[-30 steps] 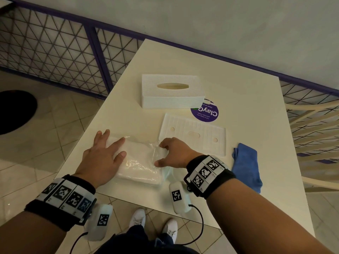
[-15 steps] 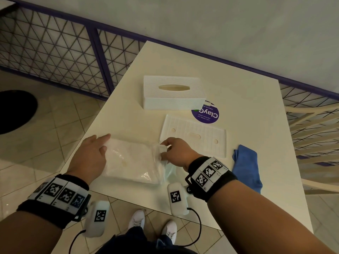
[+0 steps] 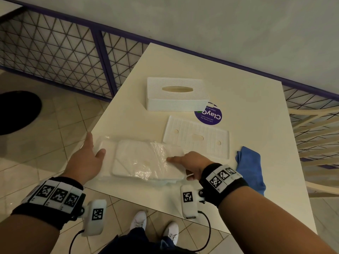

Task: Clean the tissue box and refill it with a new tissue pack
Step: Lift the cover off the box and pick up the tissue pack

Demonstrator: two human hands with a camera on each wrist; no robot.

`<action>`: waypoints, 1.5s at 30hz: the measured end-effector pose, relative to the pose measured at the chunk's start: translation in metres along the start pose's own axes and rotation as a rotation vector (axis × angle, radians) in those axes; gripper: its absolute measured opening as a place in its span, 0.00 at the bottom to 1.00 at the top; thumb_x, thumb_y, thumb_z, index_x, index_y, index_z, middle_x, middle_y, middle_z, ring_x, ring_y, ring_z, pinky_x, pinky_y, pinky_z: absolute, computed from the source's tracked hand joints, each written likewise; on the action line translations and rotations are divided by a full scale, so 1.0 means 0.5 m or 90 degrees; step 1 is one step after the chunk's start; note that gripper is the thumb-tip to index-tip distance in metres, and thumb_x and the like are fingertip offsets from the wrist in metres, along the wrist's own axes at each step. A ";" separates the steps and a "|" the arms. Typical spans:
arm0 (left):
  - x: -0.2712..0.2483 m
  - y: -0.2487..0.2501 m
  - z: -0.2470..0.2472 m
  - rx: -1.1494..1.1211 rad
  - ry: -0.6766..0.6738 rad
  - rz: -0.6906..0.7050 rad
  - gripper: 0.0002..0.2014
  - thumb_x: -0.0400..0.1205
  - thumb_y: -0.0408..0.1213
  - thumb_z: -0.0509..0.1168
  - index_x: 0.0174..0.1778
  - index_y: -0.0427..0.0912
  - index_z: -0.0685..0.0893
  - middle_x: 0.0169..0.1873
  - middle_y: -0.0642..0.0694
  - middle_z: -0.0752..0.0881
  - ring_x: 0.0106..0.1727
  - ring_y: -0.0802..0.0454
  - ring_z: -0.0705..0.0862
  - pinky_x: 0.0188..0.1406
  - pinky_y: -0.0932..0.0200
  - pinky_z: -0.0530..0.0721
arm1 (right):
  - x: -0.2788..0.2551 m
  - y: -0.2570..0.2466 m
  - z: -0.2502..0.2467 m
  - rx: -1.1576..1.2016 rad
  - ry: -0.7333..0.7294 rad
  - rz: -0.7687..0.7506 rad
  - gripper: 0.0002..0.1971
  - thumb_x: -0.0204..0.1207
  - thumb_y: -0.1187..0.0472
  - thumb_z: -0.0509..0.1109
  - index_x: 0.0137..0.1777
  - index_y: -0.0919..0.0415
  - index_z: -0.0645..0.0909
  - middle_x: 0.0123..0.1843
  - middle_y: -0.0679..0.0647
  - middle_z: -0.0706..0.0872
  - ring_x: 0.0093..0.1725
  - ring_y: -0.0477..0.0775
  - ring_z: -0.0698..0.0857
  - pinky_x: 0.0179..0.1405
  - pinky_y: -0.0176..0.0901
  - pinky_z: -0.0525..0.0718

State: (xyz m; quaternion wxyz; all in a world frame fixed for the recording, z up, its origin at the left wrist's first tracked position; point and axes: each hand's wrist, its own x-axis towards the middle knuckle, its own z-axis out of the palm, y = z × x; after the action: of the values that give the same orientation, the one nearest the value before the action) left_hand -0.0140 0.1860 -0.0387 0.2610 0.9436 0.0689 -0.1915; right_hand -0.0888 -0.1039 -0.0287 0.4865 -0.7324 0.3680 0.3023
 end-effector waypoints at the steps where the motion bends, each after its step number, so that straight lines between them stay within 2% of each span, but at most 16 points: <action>1: 0.001 -0.002 0.003 -0.003 -0.004 -0.007 0.35 0.84 0.46 0.58 0.83 0.51 0.47 0.75 0.37 0.73 0.72 0.34 0.74 0.71 0.41 0.71 | -0.003 0.001 0.002 -0.003 0.002 -0.020 0.25 0.59 0.40 0.79 0.47 0.59 0.83 0.41 0.53 0.86 0.40 0.54 0.84 0.37 0.42 0.81; 3: 0.001 0.000 0.001 -0.020 0.007 -0.008 0.34 0.84 0.43 0.60 0.84 0.51 0.51 0.73 0.39 0.76 0.72 0.36 0.74 0.71 0.42 0.70 | -0.006 0.001 0.003 0.031 0.003 -0.066 0.18 0.66 0.48 0.78 0.50 0.59 0.83 0.46 0.54 0.89 0.43 0.53 0.87 0.39 0.41 0.85; 7: 0.013 0.003 -0.010 -0.042 0.053 0.019 0.30 0.83 0.38 0.61 0.81 0.50 0.59 0.65 0.40 0.82 0.65 0.37 0.78 0.67 0.43 0.72 | -0.024 -0.008 -0.009 0.158 0.017 -0.103 0.18 0.68 0.57 0.76 0.56 0.63 0.79 0.54 0.62 0.87 0.51 0.62 0.88 0.51 0.58 0.89; 12: 0.039 -0.010 -0.022 -0.028 0.095 0.007 0.24 0.84 0.36 0.59 0.77 0.47 0.67 0.63 0.38 0.83 0.63 0.34 0.79 0.64 0.42 0.74 | -0.050 -0.002 -0.045 0.242 0.029 -0.129 0.17 0.73 0.65 0.72 0.61 0.65 0.76 0.56 0.64 0.86 0.52 0.66 0.87 0.44 0.58 0.90; 17: 0.030 0.016 -0.036 0.098 0.075 -0.012 0.22 0.84 0.37 0.59 0.74 0.42 0.65 0.66 0.32 0.78 0.62 0.29 0.78 0.61 0.39 0.77 | -0.083 0.006 -0.119 0.099 0.186 -0.177 0.11 0.71 0.66 0.70 0.53 0.63 0.79 0.48 0.63 0.85 0.43 0.63 0.85 0.33 0.51 0.87; 19: 0.006 0.062 -0.047 0.109 0.110 0.048 0.27 0.83 0.41 0.61 0.78 0.45 0.61 0.70 0.33 0.73 0.63 0.30 0.78 0.62 0.36 0.77 | -0.105 0.009 -0.157 0.106 0.237 -0.223 0.09 0.70 0.67 0.69 0.50 0.62 0.80 0.47 0.64 0.86 0.45 0.66 0.85 0.38 0.57 0.87; 21: -0.027 0.126 -0.049 0.002 0.145 0.198 0.30 0.82 0.47 0.63 0.79 0.49 0.61 0.74 0.38 0.68 0.65 0.39 0.78 0.65 0.41 0.76 | -0.128 0.011 -0.187 0.132 0.257 -0.283 0.08 0.70 0.67 0.70 0.49 0.60 0.82 0.48 0.65 0.87 0.47 0.66 0.86 0.43 0.58 0.87; 24: -0.061 0.229 -0.022 -0.285 0.008 0.340 0.36 0.76 0.50 0.67 0.79 0.49 0.62 0.76 0.46 0.67 0.70 0.56 0.73 0.71 0.54 0.72 | -0.168 0.002 -0.206 0.172 0.228 -0.381 0.13 0.67 0.65 0.71 0.53 0.61 0.83 0.52 0.66 0.89 0.47 0.59 0.86 0.53 0.58 0.85; 28: -0.067 0.319 0.022 -0.514 -0.255 0.254 0.56 0.64 0.57 0.76 0.82 0.50 0.50 0.78 0.52 0.64 0.75 0.55 0.68 0.70 0.56 0.69 | -0.210 -0.015 -0.210 0.203 0.151 -0.469 0.16 0.72 0.69 0.71 0.60 0.63 0.82 0.51 0.61 0.89 0.47 0.52 0.87 0.50 0.45 0.85; 30: -0.068 0.336 0.034 -0.578 -0.351 0.200 0.65 0.53 0.60 0.81 0.82 0.54 0.50 0.74 0.53 0.69 0.70 0.52 0.74 0.63 0.52 0.77 | -0.225 -0.017 -0.211 0.220 0.128 -0.501 0.16 0.72 0.69 0.71 0.61 0.63 0.81 0.50 0.58 0.89 0.46 0.50 0.87 0.47 0.40 0.86; 33: -0.067 0.336 0.052 -0.624 -0.478 0.216 0.56 0.49 0.53 0.86 0.74 0.51 0.68 0.64 0.49 0.84 0.61 0.47 0.84 0.49 0.45 0.88 | -0.227 0.000 -0.220 0.266 0.157 -0.516 0.15 0.75 0.69 0.70 0.62 0.62 0.81 0.53 0.61 0.90 0.50 0.57 0.89 0.53 0.47 0.86; 36: -0.064 0.322 0.078 -0.630 -0.548 0.233 0.49 0.50 0.45 0.87 0.70 0.47 0.76 0.64 0.44 0.85 0.66 0.45 0.83 0.64 0.46 0.82 | -0.206 0.041 -0.231 0.320 0.183 -0.485 0.15 0.75 0.67 0.71 0.61 0.58 0.82 0.55 0.60 0.90 0.55 0.61 0.88 0.58 0.54 0.85; 38: -0.062 0.315 0.097 -0.603 -0.500 0.246 0.48 0.49 0.44 0.87 0.67 0.46 0.78 0.62 0.44 0.87 0.64 0.48 0.84 0.62 0.51 0.83 | -0.185 0.075 -0.232 0.289 0.209 -0.455 0.12 0.76 0.68 0.71 0.57 0.56 0.83 0.51 0.56 0.90 0.51 0.55 0.88 0.56 0.50 0.85; 41: -0.068 0.314 0.133 -0.461 -0.318 0.331 0.37 0.54 0.41 0.85 0.61 0.48 0.81 0.54 0.52 0.90 0.57 0.55 0.87 0.56 0.57 0.84 | -0.157 0.128 -0.225 0.272 0.254 -0.400 0.12 0.75 0.70 0.72 0.52 0.54 0.84 0.42 0.45 0.91 0.43 0.42 0.87 0.48 0.37 0.83; 43: -0.075 0.311 0.159 -0.444 -0.268 0.341 0.27 0.61 0.30 0.83 0.54 0.48 0.84 0.45 0.60 0.91 0.49 0.62 0.87 0.49 0.67 0.83 | -0.147 0.157 -0.218 0.220 0.296 -0.382 0.09 0.75 0.70 0.72 0.50 0.56 0.83 0.39 0.41 0.87 0.35 0.31 0.85 0.39 0.23 0.79; 45: -0.080 0.304 0.186 -0.424 -0.265 0.343 0.24 0.65 0.24 0.80 0.52 0.49 0.83 0.40 0.67 0.90 0.44 0.69 0.86 0.44 0.75 0.81 | -0.134 0.183 -0.207 0.189 0.310 -0.361 0.08 0.77 0.67 0.70 0.47 0.51 0.80 0.37 0.41 0.83 0.33 0.34 0.82 0.29 0.17 0.75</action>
State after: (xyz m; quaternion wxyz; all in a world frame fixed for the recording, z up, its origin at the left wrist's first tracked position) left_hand -0.0459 0.0069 -0.0257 0.5977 0.7346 -0.1743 -0.2696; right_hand -0.1929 -0.2077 0.0160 0.5499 -0.7767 0.2956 -0.0827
